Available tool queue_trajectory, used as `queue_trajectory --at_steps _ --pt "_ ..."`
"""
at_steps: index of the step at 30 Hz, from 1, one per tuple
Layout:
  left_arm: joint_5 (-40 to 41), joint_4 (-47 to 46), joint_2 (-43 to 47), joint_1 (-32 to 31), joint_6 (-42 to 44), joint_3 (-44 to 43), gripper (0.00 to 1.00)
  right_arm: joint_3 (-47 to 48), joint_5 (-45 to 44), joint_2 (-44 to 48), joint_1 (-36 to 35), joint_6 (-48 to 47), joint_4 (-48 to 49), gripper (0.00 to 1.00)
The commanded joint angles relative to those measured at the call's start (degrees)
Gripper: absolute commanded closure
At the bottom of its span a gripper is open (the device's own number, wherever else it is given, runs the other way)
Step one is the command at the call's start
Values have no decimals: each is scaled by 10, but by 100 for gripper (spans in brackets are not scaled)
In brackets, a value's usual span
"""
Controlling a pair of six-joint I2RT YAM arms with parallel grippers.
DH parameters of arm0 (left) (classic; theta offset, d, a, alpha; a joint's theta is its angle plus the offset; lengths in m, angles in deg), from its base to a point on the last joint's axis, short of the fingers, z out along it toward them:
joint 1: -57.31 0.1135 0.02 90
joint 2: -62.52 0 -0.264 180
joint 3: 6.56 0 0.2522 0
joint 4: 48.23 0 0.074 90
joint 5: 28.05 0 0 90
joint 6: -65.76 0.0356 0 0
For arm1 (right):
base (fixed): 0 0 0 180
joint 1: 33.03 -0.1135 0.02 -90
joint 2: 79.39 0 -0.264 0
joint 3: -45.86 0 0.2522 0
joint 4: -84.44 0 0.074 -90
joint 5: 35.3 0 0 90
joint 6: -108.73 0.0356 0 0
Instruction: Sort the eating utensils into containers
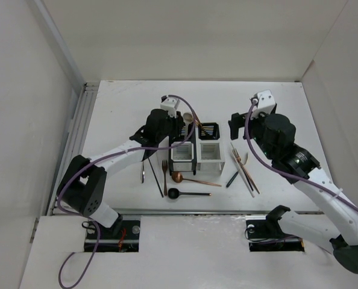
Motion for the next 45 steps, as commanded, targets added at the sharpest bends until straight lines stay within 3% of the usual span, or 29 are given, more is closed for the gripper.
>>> queue_trajectory --at_steps 1,3,7,10,11,13,19,22,25,27,35,41,45 --pt "32 -33 16 -3 1 1 72 -1 -15 -27 -4 6 -52 0" --pt "39 -25 31 -3 6 1 66 27 -26 -55 -4 27 -124 0" --pt "39 4 49 -3 6 -6 61 41 -26 -91 -4 55 -181 2" --pt "61 42 74 -3 6 -27 59 41 18 -97 37 75 -205 14" --pt "70 51 81 -3 6 -33 59 41 27 -103 52 94 -224 25" --pt "113 75 102 -3 6 -39 58 41 61 -103 100 107 -240 35" --pt "210 97 161 -3 6 -26 44 6 155 -147 188 107 -281 42" --pt "215 97 194 20 -6 10 43 -28 242 -207 224 59 -281 59" --pt "222 97 222 33 -20 48 40 -22 253 -294 230 32 -304 67" --pt "222 102 239 40 -26 59 38 -22 253 -316 230 25 -304 62" --pt "222 102 269 51 -42 97 34 -57 258 -349 230 42 -251 62" --pt "222 102 274 62 -48 107 34 -62 253 -373 184 61 -223 65" --pt "217 102 274 62 -53 107 33 -62 234 -390 173 75 -218 77"
